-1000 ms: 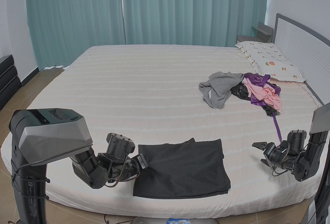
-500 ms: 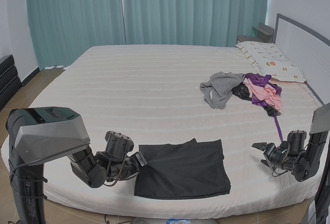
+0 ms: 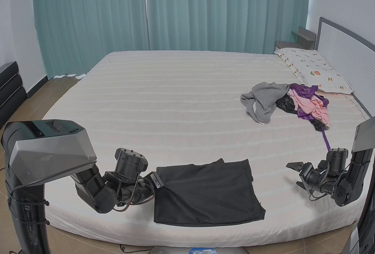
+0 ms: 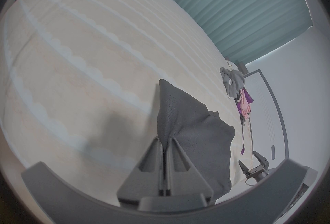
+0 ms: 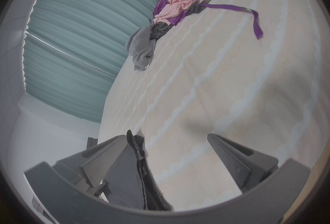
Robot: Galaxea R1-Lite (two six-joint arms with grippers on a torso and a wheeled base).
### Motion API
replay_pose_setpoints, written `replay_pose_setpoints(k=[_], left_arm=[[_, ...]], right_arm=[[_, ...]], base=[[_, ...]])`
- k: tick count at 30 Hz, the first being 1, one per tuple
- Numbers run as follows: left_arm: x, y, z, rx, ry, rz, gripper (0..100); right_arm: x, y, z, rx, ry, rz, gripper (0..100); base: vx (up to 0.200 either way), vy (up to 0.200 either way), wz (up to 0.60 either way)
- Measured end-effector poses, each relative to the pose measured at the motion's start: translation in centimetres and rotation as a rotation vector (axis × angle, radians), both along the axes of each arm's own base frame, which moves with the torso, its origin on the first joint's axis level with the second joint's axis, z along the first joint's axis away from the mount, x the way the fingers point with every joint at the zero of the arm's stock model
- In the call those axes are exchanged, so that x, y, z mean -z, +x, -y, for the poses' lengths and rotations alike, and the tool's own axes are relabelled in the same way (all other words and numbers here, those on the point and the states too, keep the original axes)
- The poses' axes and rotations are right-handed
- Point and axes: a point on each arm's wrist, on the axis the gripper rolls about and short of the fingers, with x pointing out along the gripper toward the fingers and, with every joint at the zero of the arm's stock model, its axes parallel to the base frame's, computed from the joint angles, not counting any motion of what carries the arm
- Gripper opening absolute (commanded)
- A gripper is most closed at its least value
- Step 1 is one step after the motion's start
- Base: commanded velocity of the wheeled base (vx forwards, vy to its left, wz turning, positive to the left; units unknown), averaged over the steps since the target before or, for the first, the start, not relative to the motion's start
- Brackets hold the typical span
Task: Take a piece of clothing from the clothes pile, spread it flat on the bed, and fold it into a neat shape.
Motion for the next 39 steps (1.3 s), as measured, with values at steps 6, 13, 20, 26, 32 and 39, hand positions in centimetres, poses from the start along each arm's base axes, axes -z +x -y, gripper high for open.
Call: replay_pose_setpoints(k=[6,13,20,26,32,39], left_arm=[[-0.2,0.2,-0.5,-0.017,-0.001,0.004,0],[-0.2,0.4,-0.9,-0.030,0.000,0.003,0],[-0.4,0.4,-1.2,-0.037,0.001,0.003,0],[-0.5,0.4,-1.2,-0.038,0.001,0.003,0],[-0.4,0.0,-1.3,-0.035,0.011,-0.019,0],[-0.6,0.0,-1.3,-0.034,0.010,-0.020,0]], right_arm=[[0.0,0.0,0.0,0.000,0.000,-0.001,100],[0.0,-0.1,-0.1,-0.002,0.001,-0.003,100],[0.0,-0.1,-0.2,-0.006,0.001,-0.003,100],[0.0,-0.1,-0.2,-0.006,0.001,-0.003,100],[-0.1,-0.1,-0.3,-0.010,0.001,0.000,100],[-0.1,-0.1,-0.5,-0.019,0.001,0.001,100]], base=[[0.000,0.200,0.00],[0.000,0.200,0.00],[0.000,0.200,0.00],[0.000,0.200,0.00],[0.000,0.200,0.00],[0.000,0.200,0.00]])
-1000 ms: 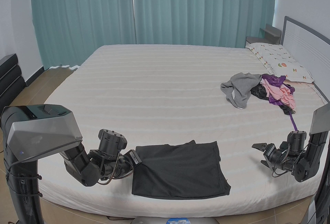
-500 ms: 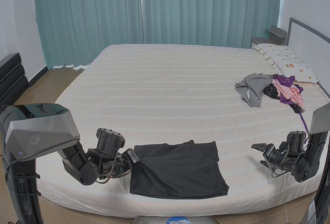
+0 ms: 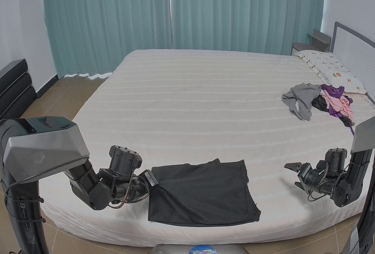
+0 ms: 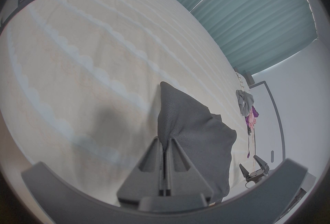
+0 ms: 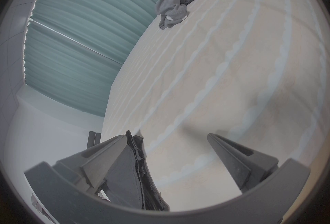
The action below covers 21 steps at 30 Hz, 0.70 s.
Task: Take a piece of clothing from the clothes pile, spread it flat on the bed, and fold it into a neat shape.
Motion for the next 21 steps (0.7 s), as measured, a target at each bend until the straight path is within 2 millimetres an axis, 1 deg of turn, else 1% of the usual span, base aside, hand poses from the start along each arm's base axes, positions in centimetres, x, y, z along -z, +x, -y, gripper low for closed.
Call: replay_pose_setpoints(k=[3,6,14,16,17,21], left_arm=[[0.0,0.0,0.1,0.001,0.001,-0.004,0],[0.0,-0.1,0.2,0.004,0.002,-0.008,0],[0.0,-0.3,0.5,0.015,0.001,-0.013,0],[0.0,-0.4,0.6,0.011,-0.005,-0.017,0],[0.0,-0.4,0.6,0.006,-0.009,-0.022,100],[0.0,-0.5,0.9,-0.006,-0.030,-0.030,100]], right_arm=[[0.0,0.0,-0.1,-0.003,0.000,0.001,100],[-0.1,0.0,-0.5,-0.018,-0.001,0.001,100],[-0.3,-0.6,-3.2,-0.105,0.010,-0.001,100],[-0.3,-0.7,-3.6,-0.116,0.011,0.000,100],[-0.3,-0.7,-3.6,-0.117,0.011,0.000,100],[-0.3,-0.9,-3.8,-0.126,0.012,0.003,100]], base=[[0.000,0.200,0.00],[0.000,0.000,0.00],[0.000,0.000,0.00],[0.000,0.000,0.00],[0.000,0.000,0.00],[0.000,0.000,0.00]])
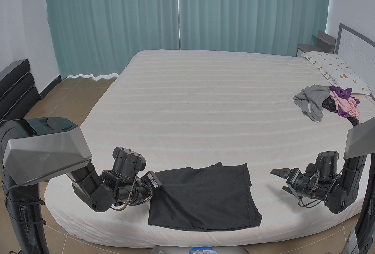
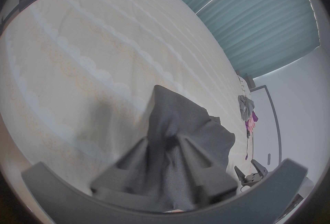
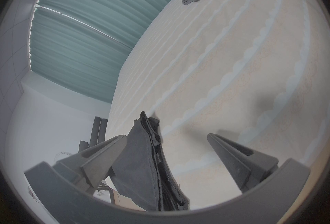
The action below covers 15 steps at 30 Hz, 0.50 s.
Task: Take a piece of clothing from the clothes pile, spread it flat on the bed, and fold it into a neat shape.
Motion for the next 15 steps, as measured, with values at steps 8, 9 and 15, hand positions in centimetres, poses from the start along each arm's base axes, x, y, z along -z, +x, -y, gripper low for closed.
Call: replay_pose_setpoints(k=[8,9,15], left_arm=[[0.1,-0.2,0.0,0.000,0.000,-0.007,100],[0.1,-0.1,-0.1,-0.003,-0.001,-0.008,100],[-0.1,0.5,-1.3,-0.042,-0.019,-0.009,100]], right_arm=[[0.1,-0.2,-0.1,-0.004,-0.001,-0.009,100],[0.1,-0.2,-0.1,-0.004,-0.001,-0.009,100],[0.0,-0.3,-0.1,-0.004,-0.006,-0.007,100]], base=[[0.000,0.000,0.00],[0.000,0.000,0.00],[0.000,0.000,0.00]])
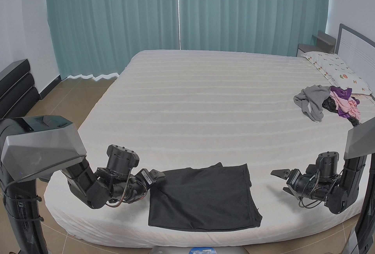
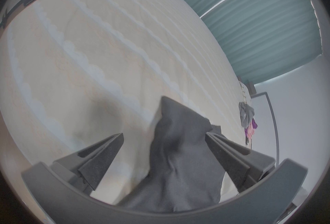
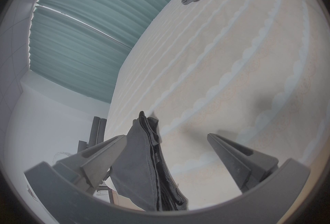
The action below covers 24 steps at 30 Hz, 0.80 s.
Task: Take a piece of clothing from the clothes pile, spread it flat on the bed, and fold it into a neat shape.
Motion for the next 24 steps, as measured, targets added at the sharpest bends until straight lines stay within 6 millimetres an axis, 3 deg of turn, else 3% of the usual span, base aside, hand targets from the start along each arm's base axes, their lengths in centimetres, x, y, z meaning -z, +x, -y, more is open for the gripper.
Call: replay_pose_setpoints(k=[5,9,18,24], left_arm=[[-0.6,-0.3,-1.5,-0.057,-0.011,-0.006,100],[-2.2,-1.6,-2.6,-0.092,-0.018,0.017,100],[-9.9,-5.5,-6.4,-0.210,-0.030,0.236,100],[-15.0,-9.7,-8.8,-0.257,0.020,0.425,100]], right_arm=[[-0.1,-0.2,-0.2,0.016,-0.037,0.007,100],[-0.6,-0.4,-0.2,0.038,-0.106,0.051,100],[-4.6,-2.3,0.0,0.072,-0.204,0.252,100],[-8.3,-4.3,0.7,0.126,-0.271,0.390,100]], base=[[0.000,0.000,0.00],[0.000,0.000,0.00],[0.000,0.000,0.00],[0.000,0.000,0.00]])
